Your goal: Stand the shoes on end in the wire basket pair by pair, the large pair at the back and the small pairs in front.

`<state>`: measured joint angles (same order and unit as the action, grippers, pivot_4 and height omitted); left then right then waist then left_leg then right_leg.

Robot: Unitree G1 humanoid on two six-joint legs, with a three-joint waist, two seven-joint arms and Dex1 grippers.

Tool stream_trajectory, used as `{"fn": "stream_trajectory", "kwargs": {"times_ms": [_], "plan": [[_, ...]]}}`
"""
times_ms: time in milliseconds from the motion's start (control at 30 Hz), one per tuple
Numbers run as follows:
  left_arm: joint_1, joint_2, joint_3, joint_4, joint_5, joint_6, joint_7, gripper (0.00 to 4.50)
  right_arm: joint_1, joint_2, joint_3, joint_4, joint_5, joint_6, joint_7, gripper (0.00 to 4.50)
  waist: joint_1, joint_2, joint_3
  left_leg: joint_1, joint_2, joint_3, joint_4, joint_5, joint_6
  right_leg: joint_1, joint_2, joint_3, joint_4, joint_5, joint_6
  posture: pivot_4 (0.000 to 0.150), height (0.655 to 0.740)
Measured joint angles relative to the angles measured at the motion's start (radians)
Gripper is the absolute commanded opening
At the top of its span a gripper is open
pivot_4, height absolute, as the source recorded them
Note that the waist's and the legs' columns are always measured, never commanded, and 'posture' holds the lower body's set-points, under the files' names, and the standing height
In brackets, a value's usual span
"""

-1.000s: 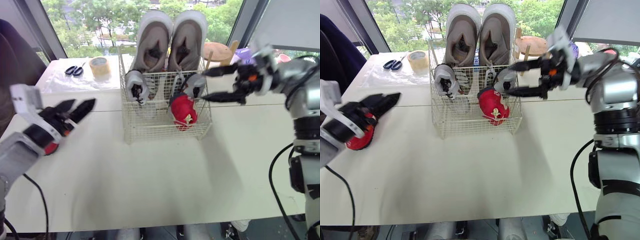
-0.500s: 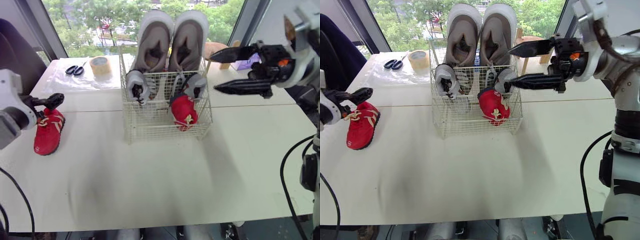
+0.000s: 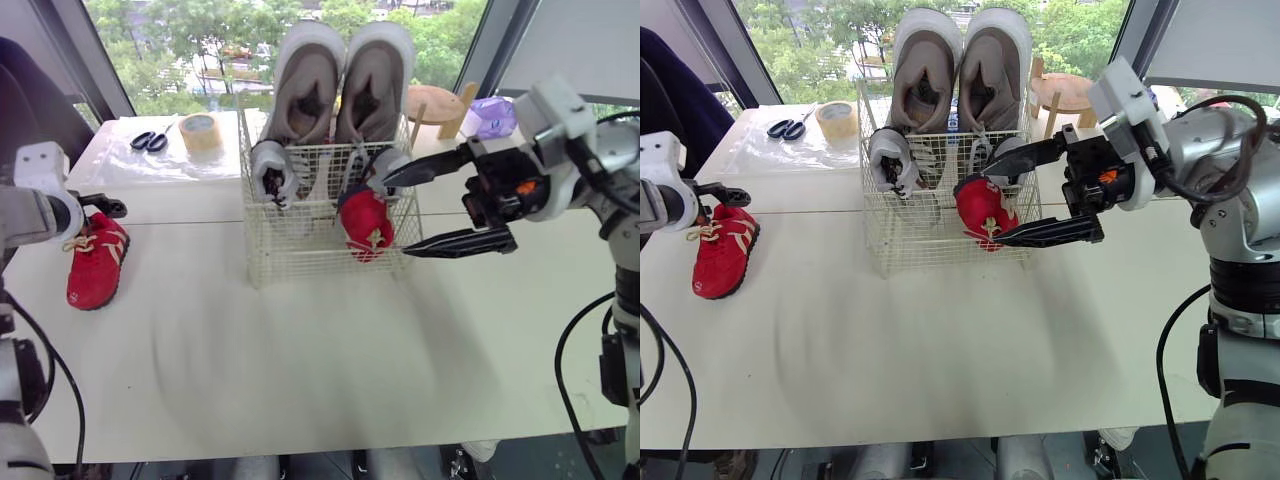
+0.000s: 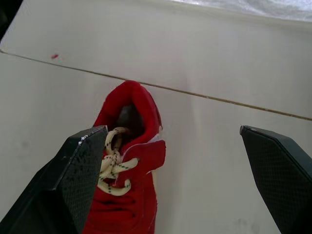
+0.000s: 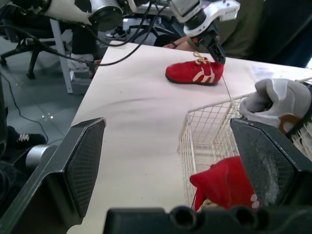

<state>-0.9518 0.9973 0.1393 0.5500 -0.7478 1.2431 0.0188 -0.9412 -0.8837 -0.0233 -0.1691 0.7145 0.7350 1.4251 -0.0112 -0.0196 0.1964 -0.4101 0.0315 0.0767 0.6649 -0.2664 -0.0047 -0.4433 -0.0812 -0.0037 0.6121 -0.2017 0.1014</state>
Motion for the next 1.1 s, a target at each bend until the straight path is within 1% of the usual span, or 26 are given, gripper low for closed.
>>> {"fn": "stream_trajectory", "kwargs": {"times_ms": [67, 133, 167, 233, 300, 333, 400, 533, 700, 867, 900, 933, 1033, 1067, 1100], "plan": [[-0.074, -0.029, -0.048, 0.158, 0.091, -0.06, -0.082, 4.5, 0.005, 0.001, -0.019, -0.008, 0.007, 0.0, -0.026, 4.41, 0.001, 0.0, 0.0, 0.0, 0.0, 0.0, 0.0, 0.0, 0.0, 0.0, 0.0, 0.0, 0.0, 0.0, 0.0, 0.15, 0.74], [-0.137, -0.056, -0.088, 0.307, 0.174, -0.136, -0.165, 3.95, 0.01, 0.002, -0.032, -0.014, 0.009, 0.0, -0.049, 4.5, 0.001, 0.0, 0.0, 0.0, 0.0, 0.0, 0.0, 0.0, 0.0, 0.0, 0.0, 0.0, 0.0, 0.0, 0.0, 0.15, 0.74], [-0.169, -0.071, -0.099, 0.383, 0.215, -0.181, -0.203, 3.61, 0.013, 0.003, -0.035, -0.018, 0.012, 0.0, -0.059, 4.5, 0.001, -0.001, 0.0, 0.0, 0.0, 0.0, 0.001, 0.0, 0.0, 0.0, 0.0, 0.0, 0.0, 0.0, 0.0, 0.15, 0.74], [-0.224, -0.101, -0.118, 0.514, 0.288, -0.271, -0.258, 2.61, 0.024, 0.007, -0.04, -0.028, 0.019, 0.0, -0.078, 4.5, 0.001, -0.001, 0.0, 0.0, 0.0, 0.0, 0.001, 0.0, 0.0, 0.0, 0.0, 0.0, 0.0, 0.0, 0.0, 0.15, 0.74], [-0.259, -0.115, -0.12, 0.6, 0.344, -0.339, -0.298, 1.62, 0.034, 0.009, -0.043, -0.037, 0.029, 0.001, -0.096, 4.5, 0.001, -0.002, 0.0, -0.001, 0.0, 0.0, 0.001, 0.0, 0.0, 0.0, 0.0, 0.0, 0.0, 0.0, 0.0, 0.15, 0.74], [-0.276, -0.121, -0.121, 0.636, 0.37, -0.368, -0.314, 1.0, 0.042, 0.009, -0.049, -0.046, 0.034, 0.001, -0.107, 4.5, 0.001, -0.002, 0.0, -0.001, 0.0, 0.0, 0.001, 0.0, 0.0, 0.0, 0.0, 0.0, 0.0, 0.0, 0.0, 0.15, 0.74], [-0.294, -0.13, -0.121, 0.677, 0.416, -0.406, -0.339, 0.05, 0.06, 0.008, -0.066, -0.064, 0.043, 0.004, -0.128, 4.5, 0.001, -0.002, 0.0, -0.001, 0.0, 0.0, 0.001, 0.0, 0.0, 0.0, 0.0, 0.0, 0.0, 0.0, 0.0, 0.15, 0.74], [-0.314, -0.135, -0.109, 0.712, 0.476, -0.425, -0.367, 0.05, 0.081, 0.007, -0.08, -0.086, 0.069, 0.024, -0.163, 4.5, 0.0, -0.002, 0.0, -0.001, 0.0, 0.0, 0.001, 0.0, 0.0, 0.0, 0.0, 0.0, 0.001, 0.0, 0.0, 0.15, 0.74], [-0.329, -0.132, -0.049, 0.716, 0.495, -0.393, -0.368, 0.05, 0.08, 0.007, -0.085, -0.091, 0.082, 0.024, -0.179, 4.5, 0.0, -0.003, 0.0, -0.001, 0.0, 0.0, 0.001, 0.0, 0.0, 0.0, 0.0, 0.0, 0.001, 0.0, 0.0, 0.15, 0.74], [-0.365, -0.094, 0.047, 0.607, 0.471, -0.308, -0.344, 0.05, 0.073, 0.007, -0.071, -0.063, 0.08, 0.019, -0.169, 4.5, -0.001, -0.006, 0.001, -0.001, 0.0, 0.0, 0.001, 0.0, 0.0, 0.0, -0.001, 0.0, 0.001, 0.0, 0.001, 0.15, 0.74], [-0.364, -0.088, 0.078, 0.556, 0.461, -0.268, -0.327, 0.05, 0.07, 0.008, -0.067, -0.057, 0.077, 0.016, -0.165, 4.5, -0.002, -0.006, 0.002, -0.001, 0.001, 0.0, 0.001, 0.0, 0.0, 0.0, -0.001, 0.0, 0.001, 0.0, 0.001, 0.15, 0.74], [-0.359, -0.08, 0.129, 0.464, 0.437, -0.199, -0.295, 0.05, 0.063, 0.013, -0.058, -0.042, 0.074, 0.013, -0.158, 4.5, -0.002, -0.007, 0.002, -0.002, 0.001, -0.001, 0.001, 0.0, 0.0, 0.0, 0.0, 0.0, 0.001, 0.0, 0.001, 0.15, 0.74], [-0.305, -0.075, 0.306, 0.136, 0.394, 0.047, -0.203, 0.05, 0.034, 0.036, -0.032, 0.005, 0.062, -0.005, -0.136, 4.5, -0.009, -0.007, 0.002, -0.002, 0.001, 0.0, 0.001, 0.0, 0.0, 0.0, -0.001, 0.0, 0.002, 0.001, 0.002, 0.15, 0.74], [-0.271, -0.089, 0.391, -0.033, 0.389, 0.166, -0.162, 0.05, 0.023, 0.05, -0.016, 0.031, 0.049, -0.018, -0.122, 4.5, -0.01, -0.007, 0.002, -0.001, 0.001, 0.0, 0.001, 0.0, 0.0, 0.0, -0.001, 0.0, 0.003, 0.001, 0.002, 0.15, 0.74], [-0.244, -0.102, 0.435, -0.124, 0.389, 0.228, -0.143, 0.05, 0.016, 0.061, -0.004, 0.052, 0.039, -0.028, -0.114, 4.5, -0.008, -0.007, 0.002, 0.0, 0.001, 0.0, 0.001, 0.0, 0.0, 0.0, -0.001, 0.0, 0.002, 0.001, 0.002, 0.15, 0.74]]}}
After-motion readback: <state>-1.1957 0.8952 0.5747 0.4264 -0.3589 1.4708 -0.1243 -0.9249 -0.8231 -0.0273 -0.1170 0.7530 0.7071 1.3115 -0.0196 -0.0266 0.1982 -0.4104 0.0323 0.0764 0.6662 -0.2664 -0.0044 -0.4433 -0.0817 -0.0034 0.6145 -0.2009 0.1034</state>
